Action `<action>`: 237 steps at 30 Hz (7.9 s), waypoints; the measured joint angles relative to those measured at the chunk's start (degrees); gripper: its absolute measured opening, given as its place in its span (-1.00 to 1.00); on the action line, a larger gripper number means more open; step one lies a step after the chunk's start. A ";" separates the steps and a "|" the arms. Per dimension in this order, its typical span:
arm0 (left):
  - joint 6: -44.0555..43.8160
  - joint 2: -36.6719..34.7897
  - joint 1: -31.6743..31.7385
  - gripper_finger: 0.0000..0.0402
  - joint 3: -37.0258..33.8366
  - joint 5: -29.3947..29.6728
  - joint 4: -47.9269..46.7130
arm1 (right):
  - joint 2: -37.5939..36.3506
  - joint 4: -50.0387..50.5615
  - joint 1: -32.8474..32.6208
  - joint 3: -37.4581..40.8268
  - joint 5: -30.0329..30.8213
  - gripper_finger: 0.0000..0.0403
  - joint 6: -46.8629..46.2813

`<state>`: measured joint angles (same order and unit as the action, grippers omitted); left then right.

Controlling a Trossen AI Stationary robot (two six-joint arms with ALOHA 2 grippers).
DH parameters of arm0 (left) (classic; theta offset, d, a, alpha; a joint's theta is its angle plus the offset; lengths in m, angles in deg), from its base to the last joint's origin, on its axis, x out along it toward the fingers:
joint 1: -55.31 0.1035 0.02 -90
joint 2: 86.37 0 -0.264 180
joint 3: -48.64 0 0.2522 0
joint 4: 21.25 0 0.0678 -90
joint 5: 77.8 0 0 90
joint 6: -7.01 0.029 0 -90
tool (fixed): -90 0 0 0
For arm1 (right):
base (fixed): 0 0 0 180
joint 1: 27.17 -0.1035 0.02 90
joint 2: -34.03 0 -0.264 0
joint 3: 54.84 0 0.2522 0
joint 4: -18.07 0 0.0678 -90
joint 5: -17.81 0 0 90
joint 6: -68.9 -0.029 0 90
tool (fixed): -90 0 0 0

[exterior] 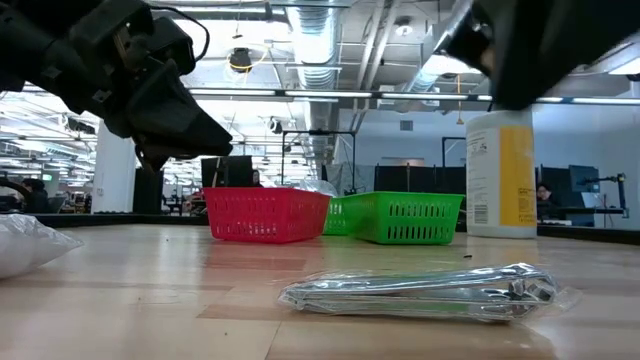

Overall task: Pick & Place Travel size toiletries
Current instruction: Put the silver nail cutter into the bottom red bin

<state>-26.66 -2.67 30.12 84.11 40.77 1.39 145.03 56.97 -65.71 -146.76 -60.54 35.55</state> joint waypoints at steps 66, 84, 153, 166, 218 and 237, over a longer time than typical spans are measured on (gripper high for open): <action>0.26 0.00 -0.24 -0.71 0.00 0.05 0.02 | 13.45 -15.01 0.87 2.33 -0.24 -0.16 -6.56; 0.24 0.00 -0.24 -0.71 0.00 0.05 0.04 | 14.35 -3.86 0.84 -4.28 -0.90 -0.77 -3.98; 30.59 0.00 -0.37 -0.04 0.02 -9.04 31.16 | -3.04 12.20 12.32 -18.85 22.72 -0.77 18.01; 39.36 0.00 -0.35 0.03 0.05 -11.82 39.95 | -3.04 7.02 14.53 -18.85 19.48 -0.77 21.36; 39.76 0.00 1.16 -0.80 0.11 -9.04 35.21 | -4.90 9.22 14.81 -18.98 23.09 -0.15 27.07; 16.98 0.02 13.00 -0.80 0.04 7.05 16.73 | -6.69 22.67 8.88 -16.82 23.36 -0.22 12.24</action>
<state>-9.68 -2.65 43.12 84.16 47.82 18.12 138.34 79.64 -56.83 -163.58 -37.18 47.78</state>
